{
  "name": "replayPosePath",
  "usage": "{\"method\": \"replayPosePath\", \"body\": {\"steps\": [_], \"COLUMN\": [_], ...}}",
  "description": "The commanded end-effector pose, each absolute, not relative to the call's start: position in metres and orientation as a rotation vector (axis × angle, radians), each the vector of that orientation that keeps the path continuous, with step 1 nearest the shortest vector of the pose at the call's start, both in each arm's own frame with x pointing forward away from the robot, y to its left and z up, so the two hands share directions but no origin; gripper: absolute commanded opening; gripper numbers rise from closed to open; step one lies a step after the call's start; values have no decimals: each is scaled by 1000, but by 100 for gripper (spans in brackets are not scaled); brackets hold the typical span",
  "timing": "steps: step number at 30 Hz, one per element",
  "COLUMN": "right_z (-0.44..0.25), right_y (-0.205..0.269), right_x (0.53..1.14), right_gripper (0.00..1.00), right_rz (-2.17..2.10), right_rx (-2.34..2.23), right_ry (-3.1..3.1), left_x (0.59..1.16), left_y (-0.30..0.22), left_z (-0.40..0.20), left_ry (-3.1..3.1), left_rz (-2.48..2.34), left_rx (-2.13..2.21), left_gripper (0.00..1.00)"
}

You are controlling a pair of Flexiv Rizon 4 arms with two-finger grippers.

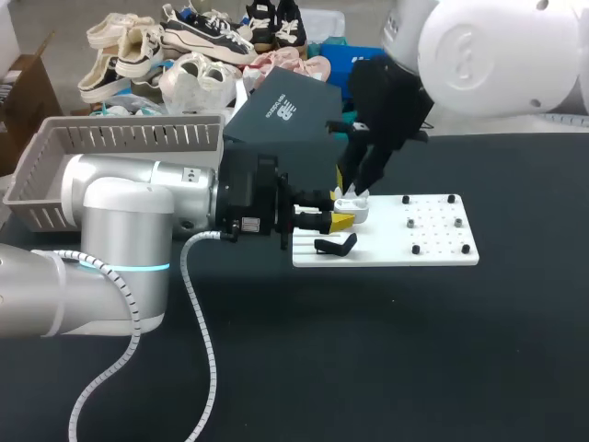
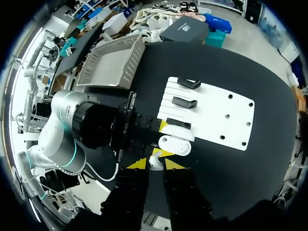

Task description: Pick up each earbud case from the left stands, insert the matching earbuds, close the lid, and place the case in the box.

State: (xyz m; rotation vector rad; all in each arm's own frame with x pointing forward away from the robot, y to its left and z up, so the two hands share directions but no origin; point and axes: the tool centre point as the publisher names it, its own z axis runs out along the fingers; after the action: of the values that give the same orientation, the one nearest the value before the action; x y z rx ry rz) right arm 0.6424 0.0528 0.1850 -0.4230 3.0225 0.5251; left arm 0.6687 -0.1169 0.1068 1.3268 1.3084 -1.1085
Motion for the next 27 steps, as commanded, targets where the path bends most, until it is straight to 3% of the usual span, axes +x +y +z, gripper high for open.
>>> {"method": "replayPosePath", "body": {"steps": [1,27], "right_z": [183,172], "right_y": [56,58], "right_x": [643,650], "right_gripper": [0,0], "right_rz": [507,450], "right_rx": [-442,-502], "right_ry": [3024,3034], "left_x": [667,667], "left_y": [-117,-117], "left_z": [107,107], "left_ry": [1310,1310], "left_rz": [-1103,-1103], "left_rx": [1323,1323], "left_gripper": [0,0]}}
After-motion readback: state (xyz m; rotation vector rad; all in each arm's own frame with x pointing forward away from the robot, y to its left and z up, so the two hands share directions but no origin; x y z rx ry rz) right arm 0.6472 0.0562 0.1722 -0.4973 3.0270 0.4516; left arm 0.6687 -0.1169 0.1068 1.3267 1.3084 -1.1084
